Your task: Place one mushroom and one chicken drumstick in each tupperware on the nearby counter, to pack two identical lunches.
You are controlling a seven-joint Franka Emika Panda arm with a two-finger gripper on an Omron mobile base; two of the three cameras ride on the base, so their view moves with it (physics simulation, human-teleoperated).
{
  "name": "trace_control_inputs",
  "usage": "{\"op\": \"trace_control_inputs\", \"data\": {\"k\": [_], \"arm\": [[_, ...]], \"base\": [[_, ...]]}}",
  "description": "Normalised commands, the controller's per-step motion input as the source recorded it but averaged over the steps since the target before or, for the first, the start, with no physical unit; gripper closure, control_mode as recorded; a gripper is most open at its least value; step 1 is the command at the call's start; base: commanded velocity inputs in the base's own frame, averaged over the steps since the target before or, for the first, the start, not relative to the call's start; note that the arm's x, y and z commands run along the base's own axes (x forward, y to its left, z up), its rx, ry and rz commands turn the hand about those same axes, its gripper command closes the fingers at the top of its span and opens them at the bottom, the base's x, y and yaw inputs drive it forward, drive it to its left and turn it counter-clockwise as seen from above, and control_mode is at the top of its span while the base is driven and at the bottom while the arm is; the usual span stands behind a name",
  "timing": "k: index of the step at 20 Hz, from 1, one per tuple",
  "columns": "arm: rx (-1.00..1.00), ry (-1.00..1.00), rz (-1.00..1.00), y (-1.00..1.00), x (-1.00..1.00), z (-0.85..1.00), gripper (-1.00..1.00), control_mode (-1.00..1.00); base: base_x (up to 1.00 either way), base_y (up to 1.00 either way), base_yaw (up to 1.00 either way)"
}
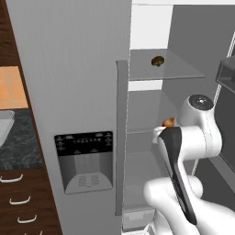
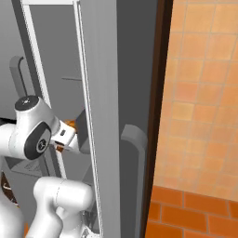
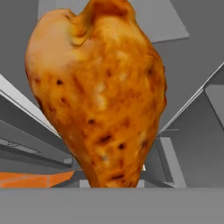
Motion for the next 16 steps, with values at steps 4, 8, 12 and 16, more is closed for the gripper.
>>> {"op": "trace_control_inputs", "data": {"k": [4,8,12,16], "arm": [[0.02,0.00,0.00,0.01,-0.71,-0.29,1.00,-1.00],[0.01,0.05,0.01,0.00,-0.41,-0.29,1.00,-1.00],[0.00,0.02,0.00,0.00,-0.04,-0.03,1.00,1.00],[0.00,0.00,0.00,0.00,0.00,0.00,1.00,1.00]], "base": [[0.00,0.00,0.00],[0.00,0.00,0.00],[-0.54,0.27,0.00],[-0.79,0.95,-0.02]]}}
